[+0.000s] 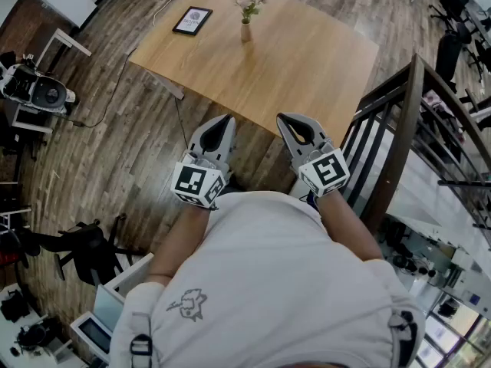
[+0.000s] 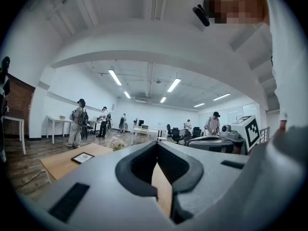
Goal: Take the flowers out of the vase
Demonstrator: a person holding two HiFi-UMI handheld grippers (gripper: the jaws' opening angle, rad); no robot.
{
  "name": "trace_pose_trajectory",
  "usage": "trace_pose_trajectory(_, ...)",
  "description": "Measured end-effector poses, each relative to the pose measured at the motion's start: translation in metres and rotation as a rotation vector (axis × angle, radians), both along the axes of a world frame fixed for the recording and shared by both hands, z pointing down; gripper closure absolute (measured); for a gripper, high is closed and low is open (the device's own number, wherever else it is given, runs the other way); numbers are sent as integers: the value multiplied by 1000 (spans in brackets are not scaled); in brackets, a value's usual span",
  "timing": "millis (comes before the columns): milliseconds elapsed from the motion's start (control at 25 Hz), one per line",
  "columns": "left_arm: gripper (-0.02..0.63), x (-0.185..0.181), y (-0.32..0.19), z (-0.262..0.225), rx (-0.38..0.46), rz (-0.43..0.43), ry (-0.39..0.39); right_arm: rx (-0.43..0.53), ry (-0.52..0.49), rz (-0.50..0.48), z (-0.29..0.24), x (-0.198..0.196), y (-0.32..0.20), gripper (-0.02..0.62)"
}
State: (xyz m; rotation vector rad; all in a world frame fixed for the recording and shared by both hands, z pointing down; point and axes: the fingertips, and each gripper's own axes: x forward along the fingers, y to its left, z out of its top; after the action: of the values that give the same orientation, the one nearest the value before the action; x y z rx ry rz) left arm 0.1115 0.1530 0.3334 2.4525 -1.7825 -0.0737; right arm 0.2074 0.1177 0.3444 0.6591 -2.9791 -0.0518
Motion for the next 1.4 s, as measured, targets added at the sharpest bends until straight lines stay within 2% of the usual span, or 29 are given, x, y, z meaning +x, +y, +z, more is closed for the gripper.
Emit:
trace_pose_trajectory(280, 601, -26, -13, 6, -6, 15, 9, -18, 9, 14, 9, -26, -10, 592)
trace_pose_trajectory(1040, 601, -136, -81, 20, -35, 133, 17, -49, 42, 91, 17, -143, -71, 591)
trace_pose_trajectory(1400, 601, -150, -109, 20, -47, 166, 15, -74, 37, 156, 21, -149, -101, 591)
